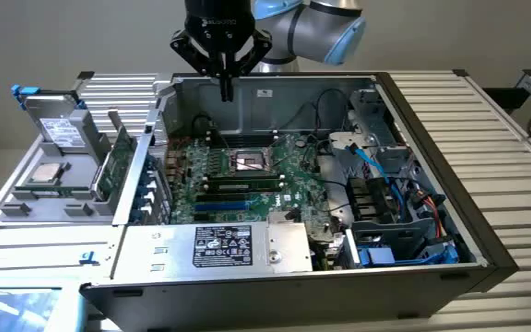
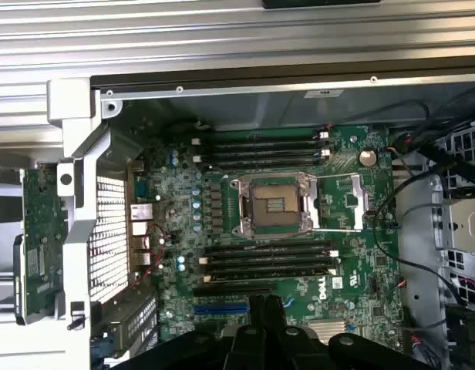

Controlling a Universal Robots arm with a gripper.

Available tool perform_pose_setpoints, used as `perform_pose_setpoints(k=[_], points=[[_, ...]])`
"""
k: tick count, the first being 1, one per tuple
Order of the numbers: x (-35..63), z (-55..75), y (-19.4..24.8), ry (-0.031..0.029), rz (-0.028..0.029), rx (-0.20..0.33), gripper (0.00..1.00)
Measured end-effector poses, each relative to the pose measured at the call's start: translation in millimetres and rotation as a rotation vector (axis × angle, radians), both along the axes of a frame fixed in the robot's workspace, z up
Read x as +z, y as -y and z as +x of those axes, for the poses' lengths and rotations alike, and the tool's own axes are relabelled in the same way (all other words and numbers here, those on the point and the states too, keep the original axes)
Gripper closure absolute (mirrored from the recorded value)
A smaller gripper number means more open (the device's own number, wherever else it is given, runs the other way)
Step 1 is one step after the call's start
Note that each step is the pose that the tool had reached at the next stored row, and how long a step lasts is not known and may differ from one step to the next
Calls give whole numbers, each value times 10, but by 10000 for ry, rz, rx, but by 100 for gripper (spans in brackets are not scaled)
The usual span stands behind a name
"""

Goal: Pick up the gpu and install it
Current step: 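Reach for the gpu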

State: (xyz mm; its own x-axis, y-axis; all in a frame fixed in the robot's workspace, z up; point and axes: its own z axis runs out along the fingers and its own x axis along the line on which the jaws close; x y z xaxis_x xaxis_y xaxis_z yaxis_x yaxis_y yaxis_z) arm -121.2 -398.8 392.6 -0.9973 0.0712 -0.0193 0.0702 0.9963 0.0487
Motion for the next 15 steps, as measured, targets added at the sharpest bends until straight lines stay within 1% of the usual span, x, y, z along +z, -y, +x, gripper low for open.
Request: perform_pose_setpoints(k=[15], points=[[1, -15, 0, -2, -2, -3, 88]])
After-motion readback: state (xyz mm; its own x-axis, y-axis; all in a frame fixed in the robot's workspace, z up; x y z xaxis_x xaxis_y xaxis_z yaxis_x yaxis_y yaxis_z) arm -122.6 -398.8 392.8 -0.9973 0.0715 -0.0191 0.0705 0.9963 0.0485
